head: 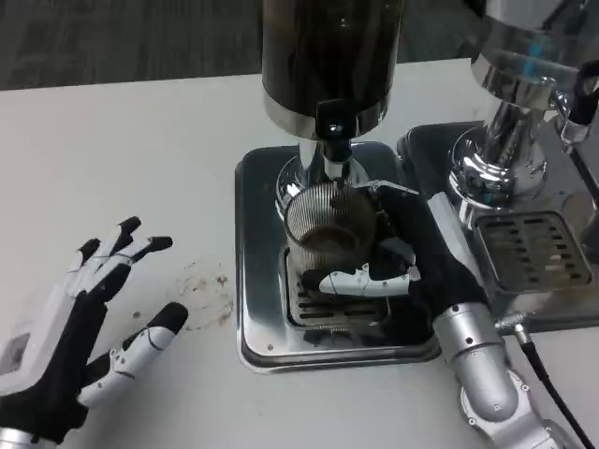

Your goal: Grasp the cup under the faucet to collect the drink, then remove the cup.

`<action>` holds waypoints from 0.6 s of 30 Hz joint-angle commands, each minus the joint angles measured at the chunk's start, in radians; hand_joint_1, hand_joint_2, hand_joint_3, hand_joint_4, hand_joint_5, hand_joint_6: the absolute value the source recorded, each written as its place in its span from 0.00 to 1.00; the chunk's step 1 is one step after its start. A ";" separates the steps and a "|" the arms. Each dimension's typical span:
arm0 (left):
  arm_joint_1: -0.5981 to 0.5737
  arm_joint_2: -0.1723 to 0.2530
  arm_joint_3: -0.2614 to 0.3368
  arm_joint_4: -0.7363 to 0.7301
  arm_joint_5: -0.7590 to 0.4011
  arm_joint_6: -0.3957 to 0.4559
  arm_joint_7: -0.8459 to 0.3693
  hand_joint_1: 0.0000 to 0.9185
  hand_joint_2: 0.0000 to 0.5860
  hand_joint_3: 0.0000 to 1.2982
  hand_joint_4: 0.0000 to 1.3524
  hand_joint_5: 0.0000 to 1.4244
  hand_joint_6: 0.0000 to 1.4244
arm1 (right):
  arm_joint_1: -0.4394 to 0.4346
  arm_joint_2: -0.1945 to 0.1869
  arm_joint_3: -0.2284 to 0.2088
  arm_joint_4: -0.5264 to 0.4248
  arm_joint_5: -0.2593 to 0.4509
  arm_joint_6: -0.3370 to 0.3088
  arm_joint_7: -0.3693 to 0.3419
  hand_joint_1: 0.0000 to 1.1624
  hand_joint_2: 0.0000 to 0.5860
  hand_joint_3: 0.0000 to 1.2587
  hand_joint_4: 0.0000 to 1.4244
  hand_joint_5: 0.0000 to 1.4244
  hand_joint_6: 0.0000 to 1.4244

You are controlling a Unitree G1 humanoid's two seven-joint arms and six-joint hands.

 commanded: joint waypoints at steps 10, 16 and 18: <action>-0.023 0.013 -0.011 0.017 -0.014 -0.001 -0.003 0.00 0.34 0.20 0.00 0.06 0.00 | 0.048 -0.016 -0.011 -0.069 -0.025 0.005 -0.046 0.89 0.10 0.57 0.50 0.50 0.45; -0.037 0.011 -0.021 0.033 -0.021 -0.011 -0.011 0.00 0.34 0.20 0.00 0.06 0.00 | 0.070 -0.015 -0.020 -0.115 -0.029 0.009 -0.047 0.90 0.10 0.57 0.50 0.50 0.47; -0.042 0.012 -0.024 0.041 -0.026 -0.017 -0.014 0.00 0.34 0.20 0.00 0.06 0.00 | 0.077 -0.013 -0.022 -0.130 -0.028 0.009 -0.046 0.90 0.10 0.57 0.51 0.50 0.47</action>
